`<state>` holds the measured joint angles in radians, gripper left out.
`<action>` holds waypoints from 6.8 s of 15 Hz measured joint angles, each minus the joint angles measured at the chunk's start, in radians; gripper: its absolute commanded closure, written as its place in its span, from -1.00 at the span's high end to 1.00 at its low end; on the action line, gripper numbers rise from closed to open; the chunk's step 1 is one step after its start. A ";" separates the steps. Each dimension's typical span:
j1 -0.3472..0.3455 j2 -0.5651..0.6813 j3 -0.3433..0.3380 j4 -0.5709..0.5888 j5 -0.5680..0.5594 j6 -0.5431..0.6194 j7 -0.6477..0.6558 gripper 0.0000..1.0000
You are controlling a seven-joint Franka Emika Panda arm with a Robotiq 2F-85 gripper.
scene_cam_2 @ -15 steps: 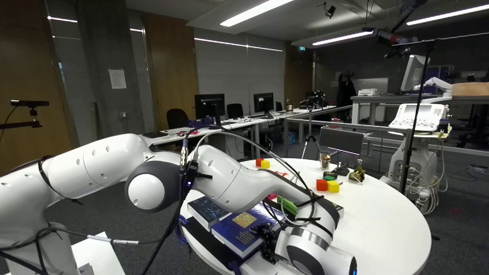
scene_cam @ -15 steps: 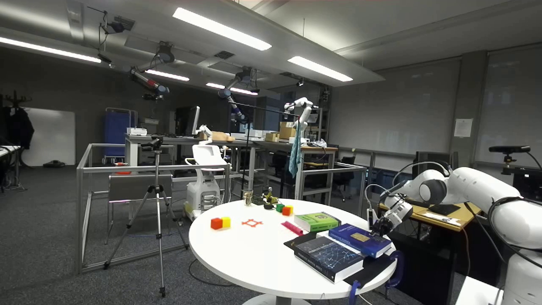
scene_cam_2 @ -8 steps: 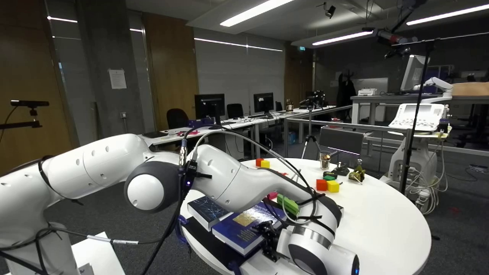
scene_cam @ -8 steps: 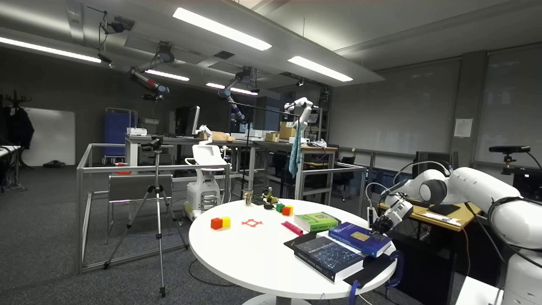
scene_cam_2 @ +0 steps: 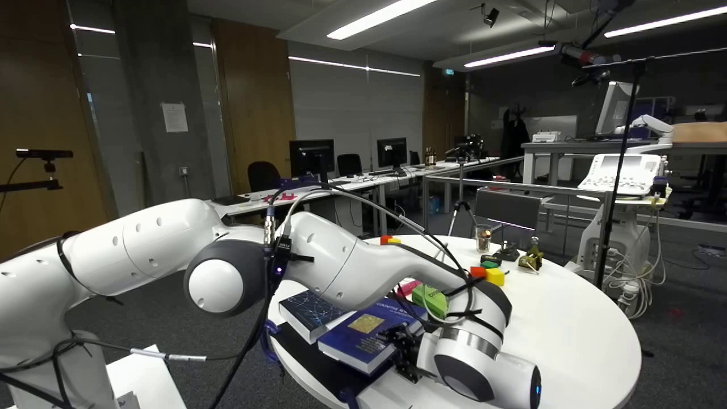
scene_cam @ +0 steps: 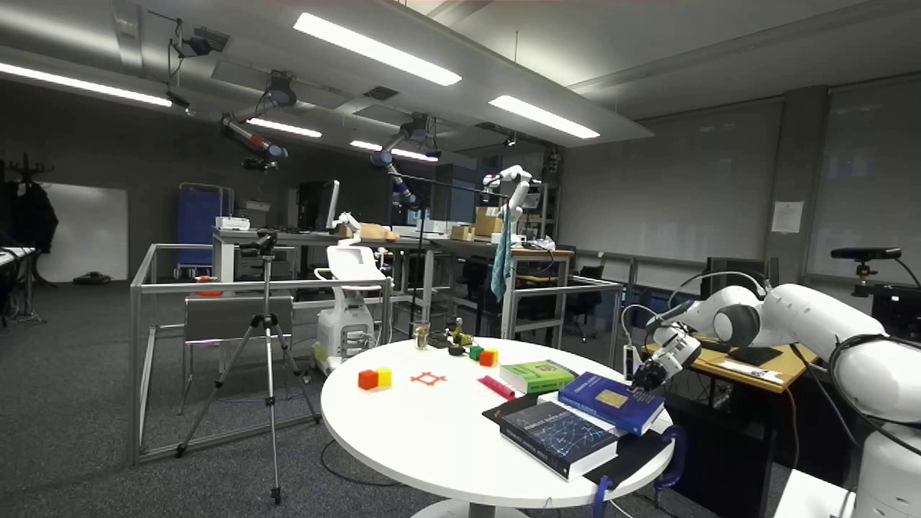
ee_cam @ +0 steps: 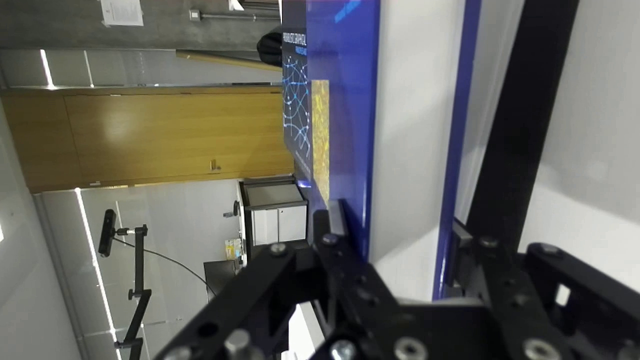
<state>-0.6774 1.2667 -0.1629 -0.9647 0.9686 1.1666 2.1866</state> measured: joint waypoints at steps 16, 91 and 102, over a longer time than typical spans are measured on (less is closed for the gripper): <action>0.011 -0.026 0.009 0.029 0.000 -0.073 0.002 -0.64; 0.444 -0.601 -0.049 -1.082 0.475 0.472 -0.328 -0.64; 0.444 -0.602 -0.049 -1.113 0.475 0.472 -0.341 0.35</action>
<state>-0.2331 0.6648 -0.2116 -2.0773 1.4433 1.6387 1.8457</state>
